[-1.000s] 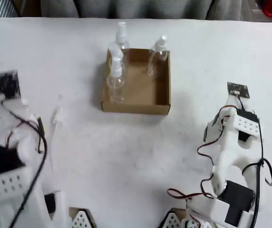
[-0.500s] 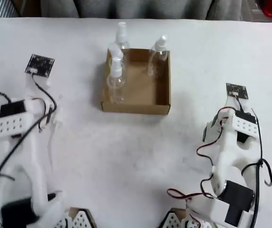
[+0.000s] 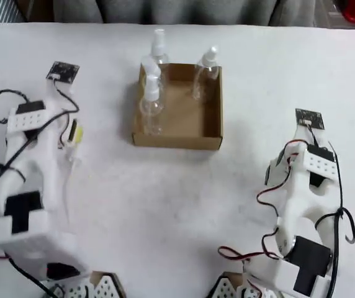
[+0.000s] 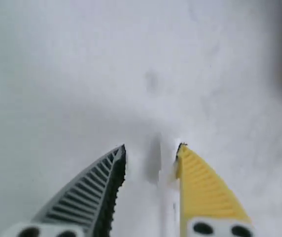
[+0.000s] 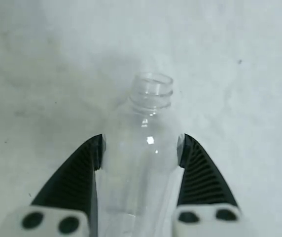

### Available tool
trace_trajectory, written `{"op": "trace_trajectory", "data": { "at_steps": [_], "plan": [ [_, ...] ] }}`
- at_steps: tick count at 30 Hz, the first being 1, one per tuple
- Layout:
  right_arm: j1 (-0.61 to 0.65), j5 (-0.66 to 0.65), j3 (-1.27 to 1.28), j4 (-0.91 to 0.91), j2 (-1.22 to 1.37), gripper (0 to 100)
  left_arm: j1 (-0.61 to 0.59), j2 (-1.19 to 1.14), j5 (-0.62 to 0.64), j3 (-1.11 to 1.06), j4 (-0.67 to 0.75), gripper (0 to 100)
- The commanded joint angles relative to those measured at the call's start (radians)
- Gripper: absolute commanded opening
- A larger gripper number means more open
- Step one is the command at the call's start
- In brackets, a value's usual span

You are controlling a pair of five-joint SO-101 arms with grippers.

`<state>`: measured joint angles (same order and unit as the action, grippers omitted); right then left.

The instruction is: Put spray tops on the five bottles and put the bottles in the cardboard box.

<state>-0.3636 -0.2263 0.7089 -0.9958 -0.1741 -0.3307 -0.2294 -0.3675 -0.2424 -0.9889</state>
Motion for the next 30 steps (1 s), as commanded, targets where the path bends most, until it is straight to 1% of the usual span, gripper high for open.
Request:
{"op": "trace_trajectory", "data": {
  "at_steps": [1, 5, 8, 11, 18, 21, 24, 30],
  "plan": [
    [0.005, 0.006, -0.005, 0.016, -0.002, 1.5, 0.022, -0.045, 0.018, 0.110, -0.006, 17],
    [0.007, 0.006, -0.005, 0.016, -0.002, 1.5, 0.018, -0.097, 0.012, 0.153, -0.015, 18],
    [0.007, 0.006, -0.003, 0.027, -0.002, 1.5, 0.016, -0.104, 0.011, 0.163, -0.068, 21],
    [0.004, 0.006, 0.003, 0.031, -0.002, 1.5, 0.021, -0.073, 0.011, 0.163, -0.117, 24],
    [0.002, 0.003, 0.006, 0.030, -0.002, 1.5, 0.021, 0.045, 0.008, 0.160, -0.187, 25],
    [0.010, -0.008, 0.008, 0.030, -0.002, 1.5, 0.015, 0.050, -0.046, 0.153, -0.209, 25],
    [0.010, -0.008, 0.015, 0.031, -0.002, 1.5, 0.007, 0.044, -0.081, 0.144, -0.199, 25],
    [0.005, -0.008, 0.017, 0.045, -0.004, 1.5, 0.008, -0.062, -0.080, 0.146, -0.152, 25]
  ]
}}
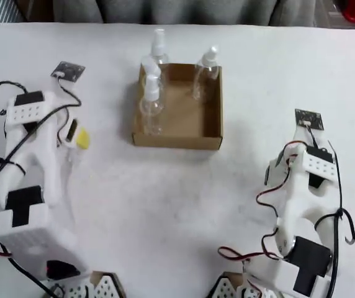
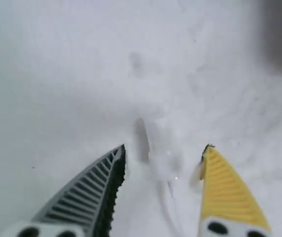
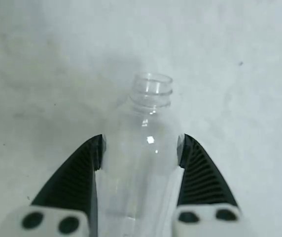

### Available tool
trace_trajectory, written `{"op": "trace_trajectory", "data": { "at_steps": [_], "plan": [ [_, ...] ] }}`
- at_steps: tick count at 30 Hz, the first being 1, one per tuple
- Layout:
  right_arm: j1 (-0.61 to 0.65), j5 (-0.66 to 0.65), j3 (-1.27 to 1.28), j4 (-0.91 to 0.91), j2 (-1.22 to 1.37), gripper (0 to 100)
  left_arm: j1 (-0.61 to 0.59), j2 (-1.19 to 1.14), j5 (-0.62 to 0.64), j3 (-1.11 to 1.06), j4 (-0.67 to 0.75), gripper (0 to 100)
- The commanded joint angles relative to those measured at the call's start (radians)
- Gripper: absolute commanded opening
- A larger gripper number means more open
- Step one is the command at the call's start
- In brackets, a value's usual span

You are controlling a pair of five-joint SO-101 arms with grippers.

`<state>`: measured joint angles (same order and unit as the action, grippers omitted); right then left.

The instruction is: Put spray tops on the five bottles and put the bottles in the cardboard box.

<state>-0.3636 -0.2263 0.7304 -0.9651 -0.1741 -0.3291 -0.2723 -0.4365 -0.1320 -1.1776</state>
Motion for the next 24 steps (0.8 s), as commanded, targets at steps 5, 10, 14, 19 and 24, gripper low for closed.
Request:
{"op": "trace_trajectory", "data": {
  "at_steps": [5, 10, 14, 19, 24],
  "plan": [
    [0.004, -0.008, -0.005, 0.016, -0.004, 1.5, -0.002, -0.113, -0.011, 0.035, 0.086, 25],
    [0.002, -0.008, -0.005, 0.016, -0.004, 1.5, -0.004, -0.116, -0.011, 0.032, 0.080, 24],
    [0.002, -0.008, -0.003, 0.016, -0.002, 1.5, -0.007, -0.116, -0.018, 0.026, 0.046, 16],
    [0.001, -0.008, -0.003, 0.016, -0.002, 1.5, -0.004, -0.114, -0.011, 0.037, -0.040, 5],
    [-0.024, -0.006, -0.005, 0.016, -0.004, 1.5, -0.002, -0.110, -0.011, 0.121, -0.161, 2]
  ]
}}
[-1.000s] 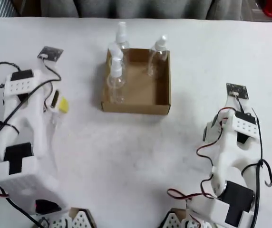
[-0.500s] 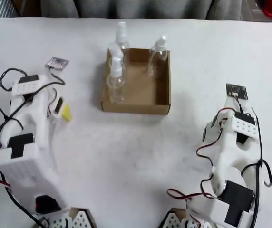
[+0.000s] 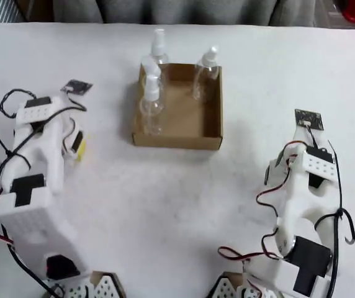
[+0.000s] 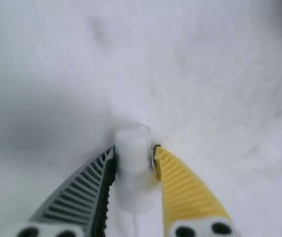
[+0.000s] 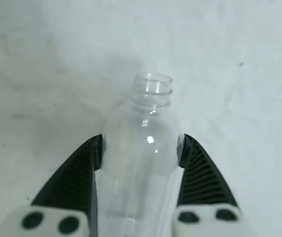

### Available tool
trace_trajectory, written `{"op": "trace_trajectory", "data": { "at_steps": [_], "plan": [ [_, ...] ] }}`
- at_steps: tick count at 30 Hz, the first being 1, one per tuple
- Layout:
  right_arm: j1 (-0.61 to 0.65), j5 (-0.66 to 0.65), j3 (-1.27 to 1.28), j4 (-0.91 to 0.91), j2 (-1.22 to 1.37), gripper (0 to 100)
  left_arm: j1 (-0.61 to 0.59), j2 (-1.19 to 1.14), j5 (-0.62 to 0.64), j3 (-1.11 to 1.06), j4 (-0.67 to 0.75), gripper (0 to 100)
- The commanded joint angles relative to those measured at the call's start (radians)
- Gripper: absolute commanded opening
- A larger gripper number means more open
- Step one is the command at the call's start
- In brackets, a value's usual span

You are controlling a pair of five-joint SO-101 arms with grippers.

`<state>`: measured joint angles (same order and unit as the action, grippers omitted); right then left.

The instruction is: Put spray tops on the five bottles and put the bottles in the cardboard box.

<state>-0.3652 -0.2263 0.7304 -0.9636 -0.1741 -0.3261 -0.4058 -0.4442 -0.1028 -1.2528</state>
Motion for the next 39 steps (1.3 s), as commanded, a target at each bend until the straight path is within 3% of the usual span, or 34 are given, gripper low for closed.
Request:
{"op": "trace_trajectory", "data": {
  "at_steps": [1, 11, 16, 21, 28, 36, 39],
  "plan": [
    [-0.027, -0.006, -0.006, 0.016, -0.007, 1.5, -0.005, 0.035, -0.002, 0.120, -0.117, 2],
    [-0.021, -0.009, -0.195, -0.137, -0.013, 1.5, -0.008, 0.314, 0.089, 0.209, -0.350, 2],
    [-0.027, -0.069, -0.440, -0.375, -0.013, 1.5, -0.012, 0.414, 0.092, 0.186, -0.413, 2],
    [-0.024, -0.104, -0.585, -0.581, -0.044, 1.5, -0.005, 0.573, 0.095, 0.023, -0.381, 2],
    [-0.010, -0.114, -0.391, -0.593, -0.315, 1.5, 0.002, 0.849, 0.089, -0.222, -0.298, 2],
    [0.019, -0.187, -0.293, -0.591, -0.651, 1.5, 0.007, 1.058, 0.087, -0.359, -0.281, 2],
    [0.056, -0.209, -0.284, -0.501, -0.745, 1.5, 0.010, 1.138, 0.087, -0.396, -0.276, 2]
  ]
}}
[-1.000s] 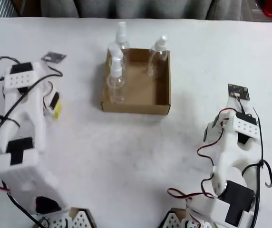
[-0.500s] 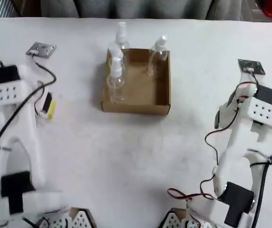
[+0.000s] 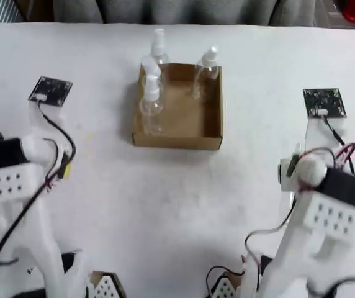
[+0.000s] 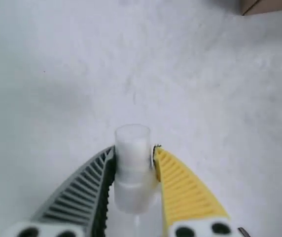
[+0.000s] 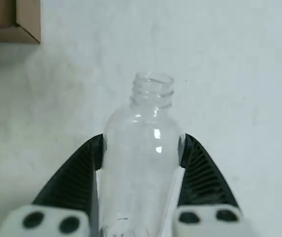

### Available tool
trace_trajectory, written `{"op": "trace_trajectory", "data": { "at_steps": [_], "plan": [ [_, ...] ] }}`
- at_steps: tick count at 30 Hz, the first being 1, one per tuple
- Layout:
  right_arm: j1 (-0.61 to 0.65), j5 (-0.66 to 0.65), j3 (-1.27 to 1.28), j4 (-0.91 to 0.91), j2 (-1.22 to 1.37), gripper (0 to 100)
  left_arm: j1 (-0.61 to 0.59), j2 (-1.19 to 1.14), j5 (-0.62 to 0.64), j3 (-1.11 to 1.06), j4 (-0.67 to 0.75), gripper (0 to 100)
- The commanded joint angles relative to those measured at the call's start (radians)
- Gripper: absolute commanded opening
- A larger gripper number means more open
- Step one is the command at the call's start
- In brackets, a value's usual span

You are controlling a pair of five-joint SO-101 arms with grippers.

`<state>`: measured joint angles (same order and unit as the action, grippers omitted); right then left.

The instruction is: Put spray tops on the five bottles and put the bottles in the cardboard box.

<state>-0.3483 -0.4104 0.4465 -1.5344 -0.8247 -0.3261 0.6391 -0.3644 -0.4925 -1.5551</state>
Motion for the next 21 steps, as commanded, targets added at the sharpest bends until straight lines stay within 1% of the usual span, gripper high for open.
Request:
{"op": "trace_trajectory", "data": {
  "at_steps": [1, 5, 11, 13, 16, 18, 21],
  "plan": [
    [0.048, -0.023, 0.017, 0.119, -0.125, 1.5, 0.012, 0.114, 0.008, -0.015, 0.026, 2],
    [0.059, -0.020, 0.104, 0.352, -0.243, 1.5, 0.012, 0.189, 0.012, -0.025, 0.025, 2],
    [0.079, -0.014, 0.327, 0.723, -0.401, 1.5, 0.007, 0.251, 0.017, -0.025, 0.018, 2],
    [0.099, 0.051, 0.399, 0.839, -0.433, 1.5, 0.007, 0.260, 0.017, -0.023, 0.018, 2],
    [0.116, 0.193, 0.474, 0.984, -0.453, 1.5, 0.008, 0.269, 0.037, -0.015, 0.025, 2],
    [0.133, 0.275, 0.493, 1.032, -0.461, 1.5, 0.012, 0.282, 0.104, -0.014, 0.031, 2],
    [0.186, 0.388, 0.488, 1.033, -0.467, 1.5, 0.012, 0.306, 0.204, -0.014, 0.080, 2]
  ]
}}
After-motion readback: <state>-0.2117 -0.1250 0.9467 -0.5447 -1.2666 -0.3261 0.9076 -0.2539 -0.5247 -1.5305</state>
